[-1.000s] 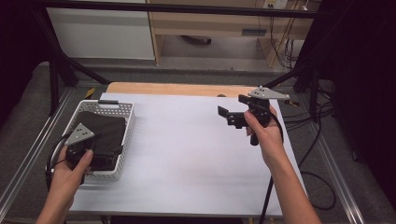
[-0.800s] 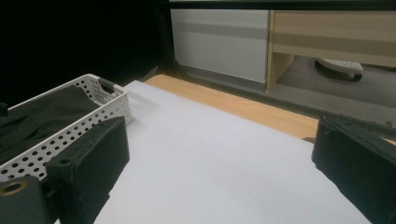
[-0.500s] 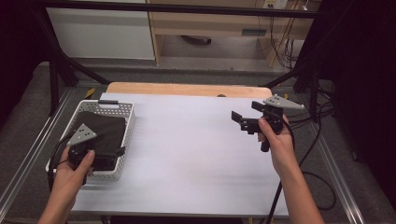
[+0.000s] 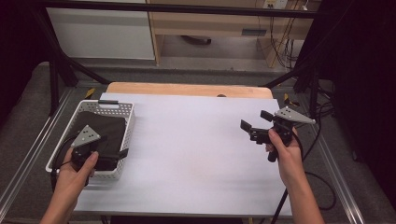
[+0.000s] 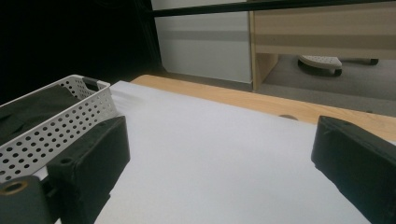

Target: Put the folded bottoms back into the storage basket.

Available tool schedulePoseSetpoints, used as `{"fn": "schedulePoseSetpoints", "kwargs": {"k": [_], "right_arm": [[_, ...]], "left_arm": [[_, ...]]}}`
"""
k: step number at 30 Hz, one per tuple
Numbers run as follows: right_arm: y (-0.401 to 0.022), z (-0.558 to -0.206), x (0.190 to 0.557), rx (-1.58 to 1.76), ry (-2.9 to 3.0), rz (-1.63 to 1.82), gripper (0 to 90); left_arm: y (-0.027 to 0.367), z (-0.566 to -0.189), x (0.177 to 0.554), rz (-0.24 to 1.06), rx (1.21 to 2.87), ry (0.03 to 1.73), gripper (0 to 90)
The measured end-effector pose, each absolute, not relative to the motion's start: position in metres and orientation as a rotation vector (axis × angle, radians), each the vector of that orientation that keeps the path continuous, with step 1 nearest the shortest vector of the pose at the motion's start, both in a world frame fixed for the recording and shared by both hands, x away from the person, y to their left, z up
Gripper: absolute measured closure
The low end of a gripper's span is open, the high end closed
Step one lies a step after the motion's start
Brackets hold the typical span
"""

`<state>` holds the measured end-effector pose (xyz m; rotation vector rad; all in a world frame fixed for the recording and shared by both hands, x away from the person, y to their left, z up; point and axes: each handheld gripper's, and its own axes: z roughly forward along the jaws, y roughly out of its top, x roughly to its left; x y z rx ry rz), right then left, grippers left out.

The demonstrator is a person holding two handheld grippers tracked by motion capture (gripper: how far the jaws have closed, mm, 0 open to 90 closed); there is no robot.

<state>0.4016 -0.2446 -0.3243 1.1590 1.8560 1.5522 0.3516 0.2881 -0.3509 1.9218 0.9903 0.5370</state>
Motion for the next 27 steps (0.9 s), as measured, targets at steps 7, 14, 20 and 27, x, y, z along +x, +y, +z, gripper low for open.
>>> {"fn": "schedulePoseSetpoints", "kwargs": {"k": [7,14,20,27], "right_arm": [[-0.251,-0.335,0.393,1.167,1.844,1.551,4.0],[-0.256,-0.347,0.386,1.178,1.829,1.532,4.0],[-0.259,-0.358,0.380,1.193,1.832,1.514,4.0],[-0.263,-0.374,0.374,1.224,1.836,1.495,4.0]], "left_arm": [[0.286,-0.352,0.350,0.536,1.934,0.976,4.8],[0.285,-0.353,0.348,0.512,1.921,0.968,4.9],[0.285,-0.356,0.346,0.515,1.931,0.967,4.9],[0.283,-0.358,0.345,0.513,1.944,0.960,4.9]]}}
